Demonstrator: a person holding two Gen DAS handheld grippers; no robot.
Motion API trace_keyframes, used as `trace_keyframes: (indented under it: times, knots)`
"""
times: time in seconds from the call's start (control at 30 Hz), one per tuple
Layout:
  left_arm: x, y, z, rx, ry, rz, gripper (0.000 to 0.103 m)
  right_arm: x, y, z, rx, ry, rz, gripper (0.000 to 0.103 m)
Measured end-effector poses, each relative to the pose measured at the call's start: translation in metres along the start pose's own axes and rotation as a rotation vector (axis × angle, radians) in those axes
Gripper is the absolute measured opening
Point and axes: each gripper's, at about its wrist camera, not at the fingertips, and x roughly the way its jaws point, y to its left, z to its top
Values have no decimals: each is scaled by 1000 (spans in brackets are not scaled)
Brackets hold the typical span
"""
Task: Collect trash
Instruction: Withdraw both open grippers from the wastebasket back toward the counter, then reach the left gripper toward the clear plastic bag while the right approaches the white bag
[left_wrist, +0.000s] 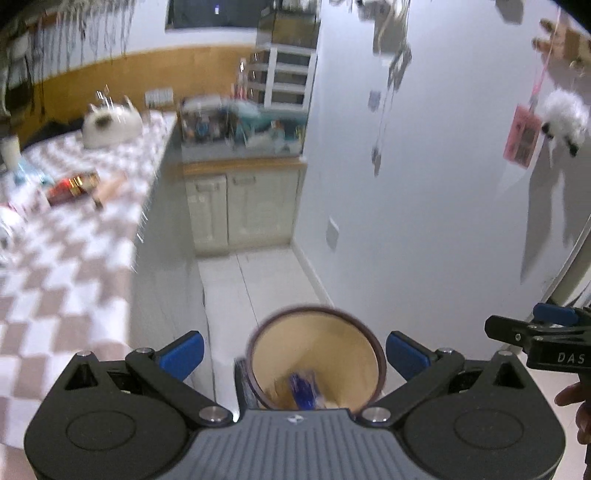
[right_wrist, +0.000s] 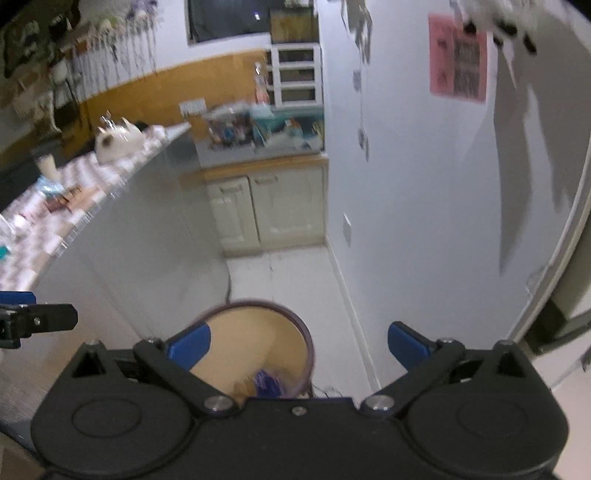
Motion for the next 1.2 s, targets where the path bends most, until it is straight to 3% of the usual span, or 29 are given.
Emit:
trace_keyframes:
  times: [0.27, 0.67, 0.97, 1.2]
  knots:
    - [-48, 42, 18, -32, -157, 76, 103, -30, 39, 25, -27, -136, 105, 103]
    - [-103, 141, 29, -143, -286, 232, 103, -37, 126, 52, -89, -215, 275, 103]
    - [-116, 226, 37, -206, -292, 315, 103, -22, 201, 67, -123, -240, 343, 103]
    - [-95, 299, 45, -235, -249, 384, 103, 2, 252, 83, -115, -200, 397, 103]
